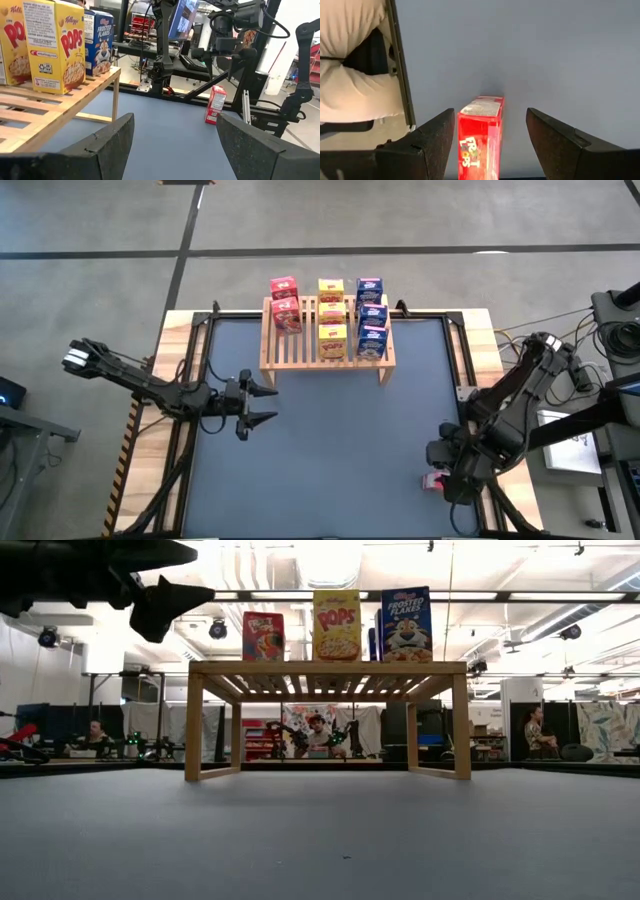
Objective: Stack cereal on shelf
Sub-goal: Put the red cereal box on the shelf aligned with the red cereal boxes
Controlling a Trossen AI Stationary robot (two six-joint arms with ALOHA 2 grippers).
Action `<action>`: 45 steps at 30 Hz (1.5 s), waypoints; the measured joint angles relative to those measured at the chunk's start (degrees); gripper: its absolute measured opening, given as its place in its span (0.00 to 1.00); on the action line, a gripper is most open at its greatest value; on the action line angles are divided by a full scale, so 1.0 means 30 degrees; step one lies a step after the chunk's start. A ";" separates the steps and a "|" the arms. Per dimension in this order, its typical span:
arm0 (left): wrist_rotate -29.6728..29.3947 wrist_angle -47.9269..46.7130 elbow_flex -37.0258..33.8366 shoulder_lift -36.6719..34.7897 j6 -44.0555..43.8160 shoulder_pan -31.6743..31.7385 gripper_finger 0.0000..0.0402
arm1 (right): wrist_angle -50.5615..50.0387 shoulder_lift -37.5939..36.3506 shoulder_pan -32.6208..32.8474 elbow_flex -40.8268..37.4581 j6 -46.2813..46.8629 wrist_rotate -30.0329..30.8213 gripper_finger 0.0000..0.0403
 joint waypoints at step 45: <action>0.0146 0.0172 0.0002 0.1122 -0.0330 0.0001 0.66 | -0.0395 0.4150 0.1829 -0.0211 0.1445 -0.0991 0.83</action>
